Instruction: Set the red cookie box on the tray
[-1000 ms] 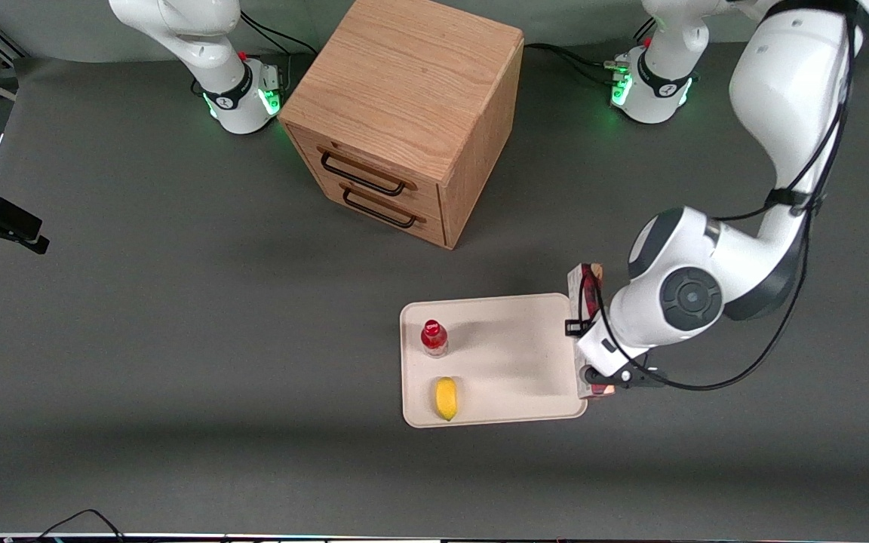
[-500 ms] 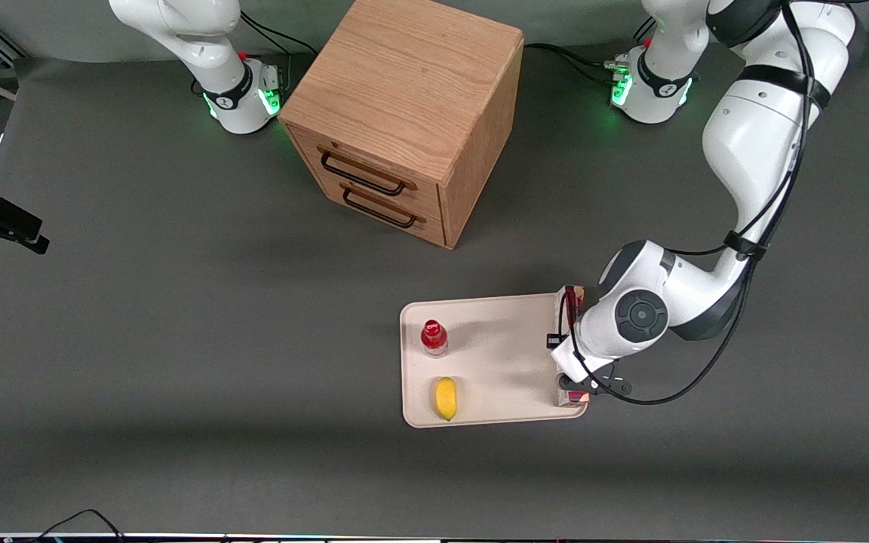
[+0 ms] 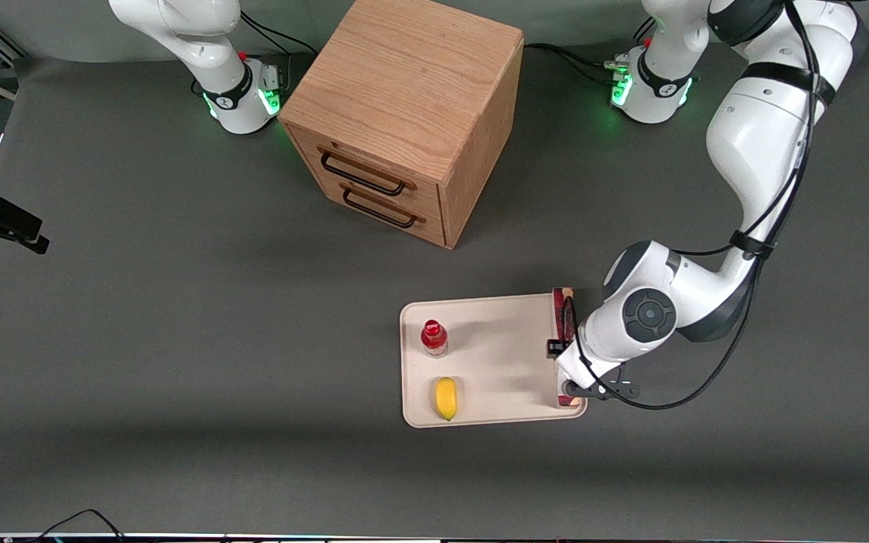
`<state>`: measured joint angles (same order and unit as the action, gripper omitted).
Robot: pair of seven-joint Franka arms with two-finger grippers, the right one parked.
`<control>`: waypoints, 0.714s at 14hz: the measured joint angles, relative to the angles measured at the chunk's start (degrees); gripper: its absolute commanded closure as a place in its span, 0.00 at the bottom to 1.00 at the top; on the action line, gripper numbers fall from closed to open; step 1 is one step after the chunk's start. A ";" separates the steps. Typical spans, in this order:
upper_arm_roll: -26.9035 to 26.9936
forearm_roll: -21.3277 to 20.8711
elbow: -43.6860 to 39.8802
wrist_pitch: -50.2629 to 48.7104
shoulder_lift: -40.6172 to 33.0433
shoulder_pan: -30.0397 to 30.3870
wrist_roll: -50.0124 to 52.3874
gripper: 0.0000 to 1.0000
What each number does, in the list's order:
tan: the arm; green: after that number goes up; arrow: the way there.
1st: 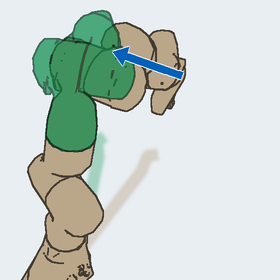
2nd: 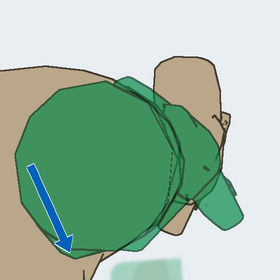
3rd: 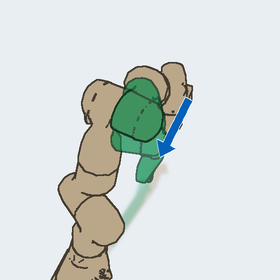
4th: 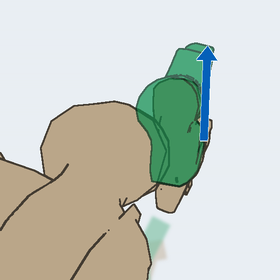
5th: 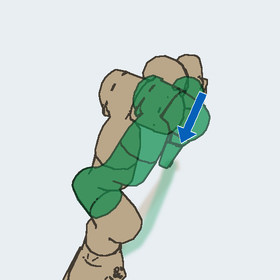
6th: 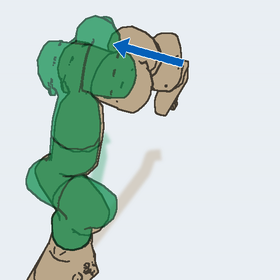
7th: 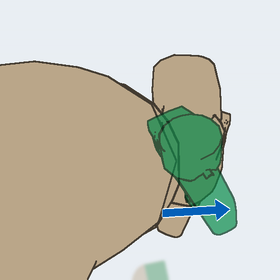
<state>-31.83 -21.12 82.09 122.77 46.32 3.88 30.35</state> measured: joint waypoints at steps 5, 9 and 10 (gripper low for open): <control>-0.19 4.49 -9.93 -18.72 -4.65 2.29 -2.52 0.00; 6.06 10.52 -12.94 -31.09 -15.66 3.73 -13.75 0.00; 8.72 11.92 -12.98 -33.94 -18.78 3.84 -17.66 0.00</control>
<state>-23.11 -9.20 69.11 88.82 27.55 7.72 12.68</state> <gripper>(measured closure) 0.000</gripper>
